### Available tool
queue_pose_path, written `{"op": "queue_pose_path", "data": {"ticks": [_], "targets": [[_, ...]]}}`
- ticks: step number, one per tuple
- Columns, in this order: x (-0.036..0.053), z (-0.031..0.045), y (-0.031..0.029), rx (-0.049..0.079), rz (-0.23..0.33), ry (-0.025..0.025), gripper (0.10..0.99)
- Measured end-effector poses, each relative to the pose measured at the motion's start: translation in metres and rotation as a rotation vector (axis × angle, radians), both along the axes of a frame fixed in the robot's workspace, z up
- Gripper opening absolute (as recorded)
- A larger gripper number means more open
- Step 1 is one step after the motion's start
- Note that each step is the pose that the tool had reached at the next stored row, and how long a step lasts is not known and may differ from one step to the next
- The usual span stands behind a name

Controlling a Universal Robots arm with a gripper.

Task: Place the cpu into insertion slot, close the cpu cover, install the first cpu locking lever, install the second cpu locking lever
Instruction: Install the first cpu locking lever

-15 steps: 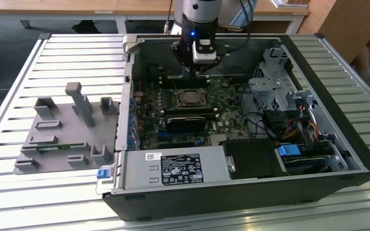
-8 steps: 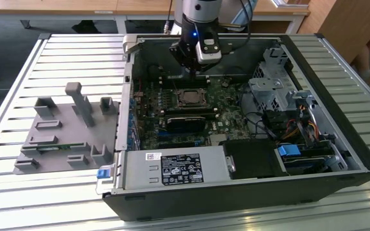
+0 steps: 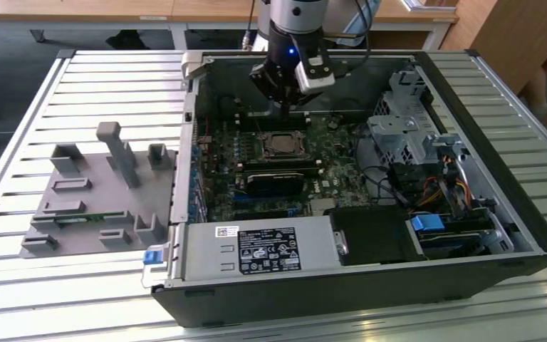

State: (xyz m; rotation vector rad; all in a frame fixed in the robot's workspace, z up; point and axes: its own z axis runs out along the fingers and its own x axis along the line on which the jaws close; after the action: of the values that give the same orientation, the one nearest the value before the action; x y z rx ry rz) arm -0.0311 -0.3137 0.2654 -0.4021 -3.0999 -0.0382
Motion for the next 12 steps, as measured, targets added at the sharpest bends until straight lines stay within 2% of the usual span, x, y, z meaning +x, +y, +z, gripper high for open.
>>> {"op": "queue_pose_path", "data": {"ticks": [12], "targets": [[0.0001,-0.0001,0.0000,0.000,0.117,0.0000,0.114]]}}
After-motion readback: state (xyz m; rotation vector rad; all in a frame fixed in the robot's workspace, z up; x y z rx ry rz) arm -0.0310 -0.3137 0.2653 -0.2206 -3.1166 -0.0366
